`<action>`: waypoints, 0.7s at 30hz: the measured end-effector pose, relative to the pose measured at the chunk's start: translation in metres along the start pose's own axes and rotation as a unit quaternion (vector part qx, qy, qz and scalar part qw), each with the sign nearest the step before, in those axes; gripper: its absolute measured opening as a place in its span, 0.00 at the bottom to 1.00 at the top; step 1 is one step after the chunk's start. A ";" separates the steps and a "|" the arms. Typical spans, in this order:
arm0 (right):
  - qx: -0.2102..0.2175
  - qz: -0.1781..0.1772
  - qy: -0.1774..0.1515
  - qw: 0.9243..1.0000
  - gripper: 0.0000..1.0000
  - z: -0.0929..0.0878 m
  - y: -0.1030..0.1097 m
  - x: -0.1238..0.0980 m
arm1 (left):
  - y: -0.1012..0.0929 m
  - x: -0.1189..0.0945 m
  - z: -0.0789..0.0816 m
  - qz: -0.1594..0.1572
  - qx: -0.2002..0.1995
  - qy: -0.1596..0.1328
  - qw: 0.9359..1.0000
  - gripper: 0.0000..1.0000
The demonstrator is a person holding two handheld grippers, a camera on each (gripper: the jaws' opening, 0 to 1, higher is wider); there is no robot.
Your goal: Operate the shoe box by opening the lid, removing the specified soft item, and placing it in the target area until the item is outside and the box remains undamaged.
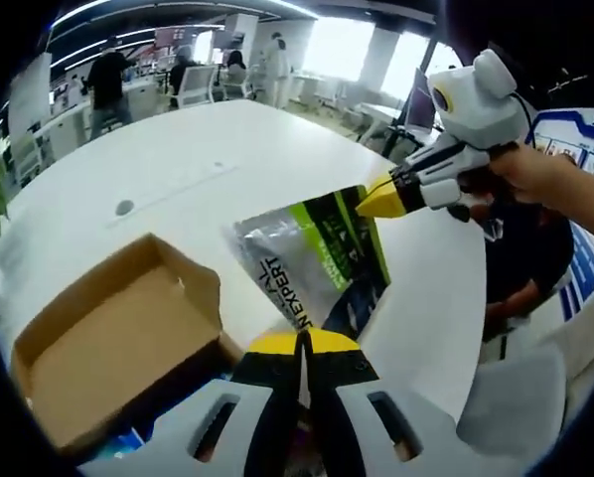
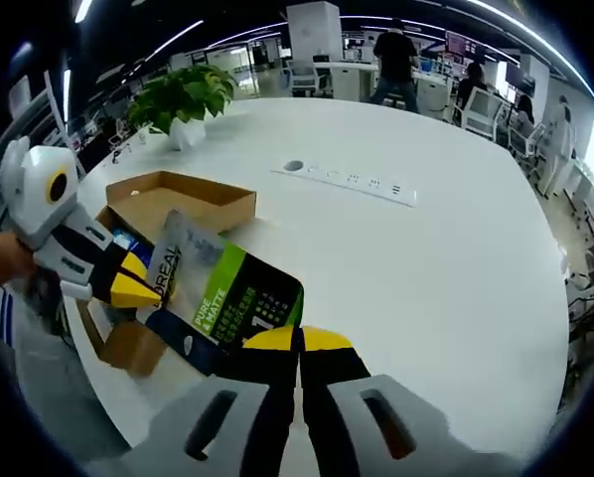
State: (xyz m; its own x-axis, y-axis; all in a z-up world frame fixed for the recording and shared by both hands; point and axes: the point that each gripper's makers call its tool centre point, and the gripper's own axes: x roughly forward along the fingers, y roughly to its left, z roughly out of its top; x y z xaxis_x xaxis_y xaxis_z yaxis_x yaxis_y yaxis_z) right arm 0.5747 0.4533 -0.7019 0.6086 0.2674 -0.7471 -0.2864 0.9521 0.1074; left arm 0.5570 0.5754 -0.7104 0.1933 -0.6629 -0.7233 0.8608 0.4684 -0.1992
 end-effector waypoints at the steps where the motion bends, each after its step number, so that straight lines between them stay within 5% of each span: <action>1: 0.000 -0.001 0.001 1.000 0.00 -0.001 -0.001 0.002 | 0.000 0.001 0.000 0.002 0.005 0.004 1.000 0.00; 8: 0.000 -0.006 0.004 1.000 0.00 -0.004 -0.009 0.010 | 0.001 0.012 -0.001 0.012 0.060 0.038 0.997 0.00; 21: 0.001 -0.006 0.007 1.000 0.00 -0.011 -0.018 0.026 | 0.003 0.030 -0.008 0.018 0.100 0.097 0.990 0.00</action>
State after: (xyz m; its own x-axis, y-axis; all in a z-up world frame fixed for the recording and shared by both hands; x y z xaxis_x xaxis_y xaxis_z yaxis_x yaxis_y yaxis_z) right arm 0.5877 0.4413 -0.7311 0.6019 0.2530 -0.7574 -0.2765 0.9558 0.0996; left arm 0.5613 0.5614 -0.7386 0.1484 -0.5132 -0.8453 0.9349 0.3514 -0.0493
